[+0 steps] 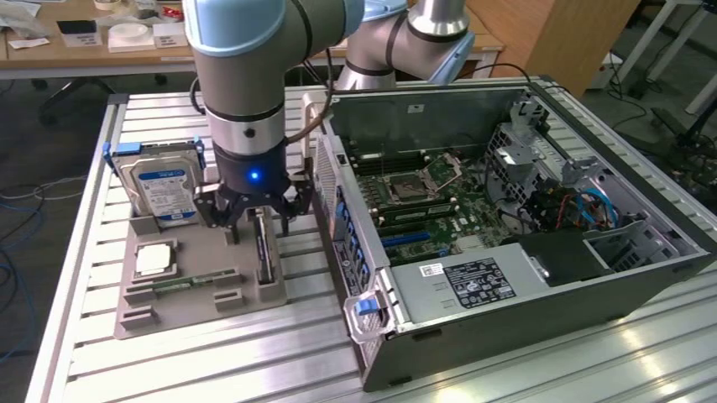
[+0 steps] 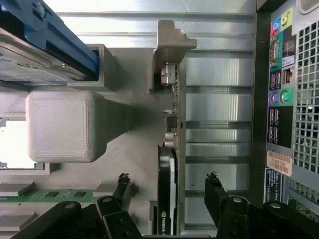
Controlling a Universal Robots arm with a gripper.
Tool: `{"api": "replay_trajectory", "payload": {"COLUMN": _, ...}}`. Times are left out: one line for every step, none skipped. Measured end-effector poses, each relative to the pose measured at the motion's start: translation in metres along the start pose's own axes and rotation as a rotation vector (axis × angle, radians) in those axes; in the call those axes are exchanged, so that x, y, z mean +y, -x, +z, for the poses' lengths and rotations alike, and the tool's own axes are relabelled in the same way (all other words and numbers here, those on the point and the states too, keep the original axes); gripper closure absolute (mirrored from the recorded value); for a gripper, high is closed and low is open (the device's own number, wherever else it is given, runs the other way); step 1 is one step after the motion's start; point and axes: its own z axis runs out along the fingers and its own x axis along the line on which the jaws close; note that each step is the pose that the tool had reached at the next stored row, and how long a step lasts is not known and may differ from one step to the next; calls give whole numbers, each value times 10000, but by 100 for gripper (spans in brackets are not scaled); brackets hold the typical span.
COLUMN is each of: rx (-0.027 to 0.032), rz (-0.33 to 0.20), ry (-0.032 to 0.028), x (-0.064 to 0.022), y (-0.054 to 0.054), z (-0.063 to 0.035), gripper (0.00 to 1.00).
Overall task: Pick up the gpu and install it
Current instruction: 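Pick up the gpu and move the gpu toward the slot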
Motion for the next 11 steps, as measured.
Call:
{"api": "replay_trajectory", "payload": {"rx": 3, "rz": -1, "ry": 1, "x": 0, "y": 0, "z": 18, "gripper": 29}}
{"api": "replay_trajectory", "payload": {"rx": 8, "rz": -1, "ry": 1, "x": -1, "y": 0, "z": 37, "gripper": 29}}
{"api": "replay_trajectory", "payload": {"rx": 13, "rz": -2, "ry": 0, "x": -2, "y": 0, "z": 54, "gripper": 29}}
{"api": "replay_trajectory", "payload": {"rx": 18, "rz": -3, "ry": 0, "x": -2, "y": 1, "z": 73, "gripper": 29}}
{"api": "replay_trajectory", "payload": {"rx": 24, "rz": -3, "ry": -1, "x": -3, "y": 1, "z": 90, "gripper": 29}}
{"api": "replay_trajectory", "payload": {"rx": 31, "rz": -4, "ry": -1, "x": -3, "y": 1, "z": 108, "gripper": 29}}
{"api": "replay_trajectory", "payload": {"rx": 39, "rz": -7, "ry": -1, "x": -4, "y": 1, "z": 125, "gripper": 29}}
{"api": "replay_trajectory", "payload": {"rx": 46, "rz": -7, "ry": -2, "x": -4, "y": 1, "z": 131, "gripper": 29}}
{"api": "replay_trajectory", "payload": {"rx": 47, "rz": -7, "ry": -3, "x": -4, "y": 1, "z": 130, "gripper": 29}}
{"api": "replay_trajectory", "payload": {"rx": 48, "rz": -6, "ry": -2, "x": -4, "y": 1, "z": 130, "gripper": 29}}
{"api": "replay_trajectory", "payload": {"rx": 48, "rz": -6, "ry": -3, "x": -4, "y": 1, "z": 131, "gripper": 29}}
